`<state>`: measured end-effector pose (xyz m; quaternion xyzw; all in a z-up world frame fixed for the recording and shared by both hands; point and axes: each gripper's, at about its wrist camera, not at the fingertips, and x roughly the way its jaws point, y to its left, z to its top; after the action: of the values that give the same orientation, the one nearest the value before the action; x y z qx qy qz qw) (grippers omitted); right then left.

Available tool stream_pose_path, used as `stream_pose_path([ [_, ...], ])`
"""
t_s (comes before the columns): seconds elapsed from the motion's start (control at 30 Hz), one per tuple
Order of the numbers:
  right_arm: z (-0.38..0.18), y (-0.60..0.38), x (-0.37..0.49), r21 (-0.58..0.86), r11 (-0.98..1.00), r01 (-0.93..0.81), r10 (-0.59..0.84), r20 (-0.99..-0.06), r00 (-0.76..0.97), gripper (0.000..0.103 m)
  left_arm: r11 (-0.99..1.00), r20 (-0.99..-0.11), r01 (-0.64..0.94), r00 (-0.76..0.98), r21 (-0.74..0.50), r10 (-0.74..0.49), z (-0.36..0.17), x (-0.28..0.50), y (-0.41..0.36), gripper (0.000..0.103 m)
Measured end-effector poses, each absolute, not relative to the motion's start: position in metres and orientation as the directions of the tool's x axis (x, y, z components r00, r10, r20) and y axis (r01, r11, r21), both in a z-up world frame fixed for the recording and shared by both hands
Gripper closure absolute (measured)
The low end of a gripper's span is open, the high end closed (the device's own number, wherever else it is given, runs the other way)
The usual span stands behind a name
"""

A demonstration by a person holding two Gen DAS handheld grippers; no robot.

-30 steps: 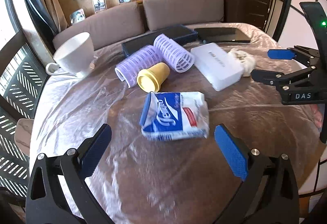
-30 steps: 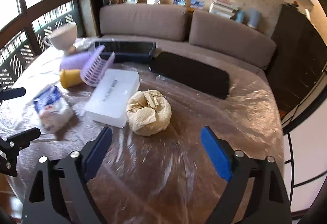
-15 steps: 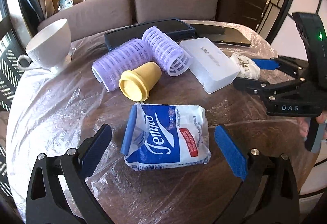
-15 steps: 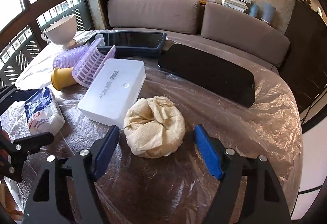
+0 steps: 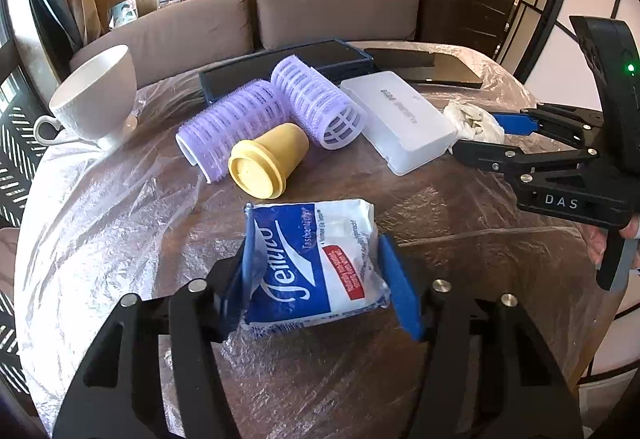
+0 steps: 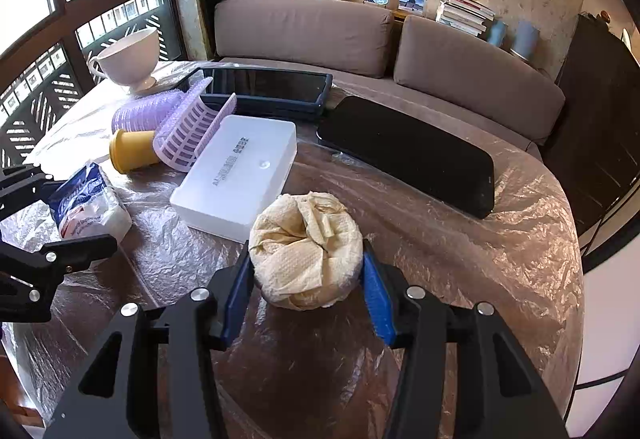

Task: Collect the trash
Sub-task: 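Grasp the Tempo tissue pack with the left tool while the right tool grasps the crumpled paper, then carry the Tempo pack with the left tool while the right tool carries the paper over the bin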

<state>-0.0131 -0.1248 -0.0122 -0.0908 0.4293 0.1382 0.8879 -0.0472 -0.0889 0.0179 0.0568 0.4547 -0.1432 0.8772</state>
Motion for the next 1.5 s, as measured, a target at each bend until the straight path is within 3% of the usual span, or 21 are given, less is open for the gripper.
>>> stream_pose_path([
  [0.57, 0.003, -0.141, -0.030, 0.095, 0.957, -0.272, 0.243, -0.777, 0.581, 0.053, 0.956, -0.800, 0.290, 0.562, -0.047, -0.210, 0.026, -0.053, -0.090, 0.044],
  [1.5, 0.012, -0.132, -0.067, 0.131, 0.945, -0.299, 0.284, -0.785, 0.551, 0.053, 0.957, -0.808, 0.284, 0.552, -0.052, -0.207, 0.023, -0.067, -0.089, 0.044],
])
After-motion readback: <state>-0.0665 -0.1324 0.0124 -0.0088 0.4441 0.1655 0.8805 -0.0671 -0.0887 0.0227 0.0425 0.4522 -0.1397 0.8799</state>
